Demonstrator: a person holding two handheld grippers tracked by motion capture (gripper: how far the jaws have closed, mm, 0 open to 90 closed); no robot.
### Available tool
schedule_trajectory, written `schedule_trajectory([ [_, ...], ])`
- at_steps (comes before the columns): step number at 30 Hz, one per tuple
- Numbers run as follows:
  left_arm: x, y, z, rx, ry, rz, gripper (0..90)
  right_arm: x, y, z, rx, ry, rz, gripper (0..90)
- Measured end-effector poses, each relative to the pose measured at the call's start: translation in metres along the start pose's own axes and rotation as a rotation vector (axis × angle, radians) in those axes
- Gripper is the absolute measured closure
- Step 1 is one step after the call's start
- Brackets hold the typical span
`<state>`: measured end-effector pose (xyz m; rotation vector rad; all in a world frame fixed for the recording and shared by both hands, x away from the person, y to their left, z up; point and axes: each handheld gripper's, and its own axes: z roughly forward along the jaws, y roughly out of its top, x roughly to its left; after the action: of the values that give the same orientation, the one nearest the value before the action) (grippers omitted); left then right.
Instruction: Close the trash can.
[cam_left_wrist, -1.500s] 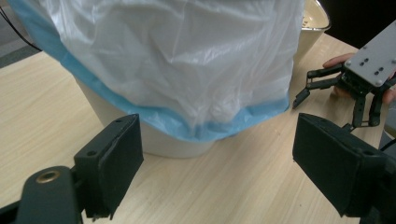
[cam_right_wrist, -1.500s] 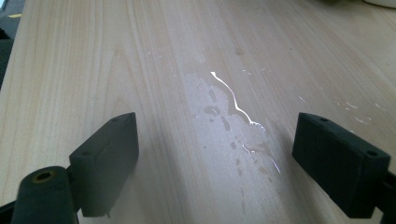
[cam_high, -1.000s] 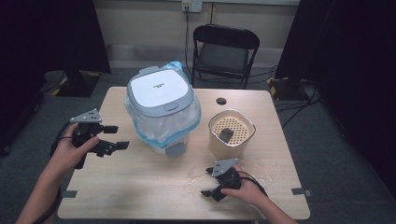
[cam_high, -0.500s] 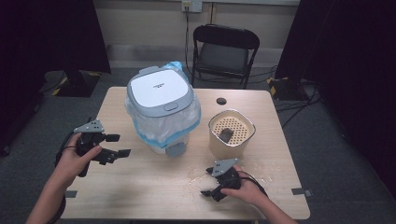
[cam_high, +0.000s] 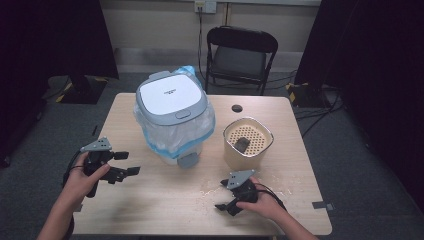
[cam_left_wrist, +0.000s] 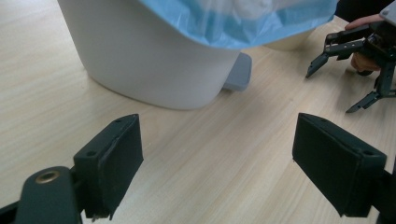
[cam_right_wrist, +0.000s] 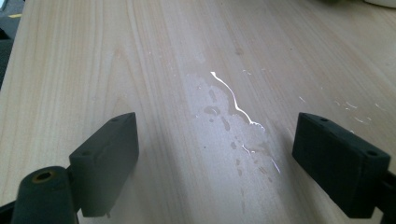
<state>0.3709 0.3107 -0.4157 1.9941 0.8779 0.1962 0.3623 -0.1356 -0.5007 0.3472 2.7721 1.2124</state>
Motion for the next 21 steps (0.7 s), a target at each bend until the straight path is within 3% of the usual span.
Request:
schedule_trajectory([
  [8,0.0,-0.019,0.009,0.005,0.016,-0.005,15.8,0.0,0.0,0.0,0.0,0.0,0.0,13.7],
  [11,-0.001,-0.026,0.015,0.035,0.013,0.001,15.8,0.0,0.0,0.0,0.0,0.0,0.0,13.8],
  [14,-0.003,-0.03,0.021,0.056,-0.006,0.025,15.8,0.0,0.0,0.0,0.0,0.0,0.0,13.8],
  [21,-0.009,-0.038,0.032,0.073,-0.004,0.091,15.8,0.0,0.0,0.0,0.0,0.0,0.0,13.8],
])
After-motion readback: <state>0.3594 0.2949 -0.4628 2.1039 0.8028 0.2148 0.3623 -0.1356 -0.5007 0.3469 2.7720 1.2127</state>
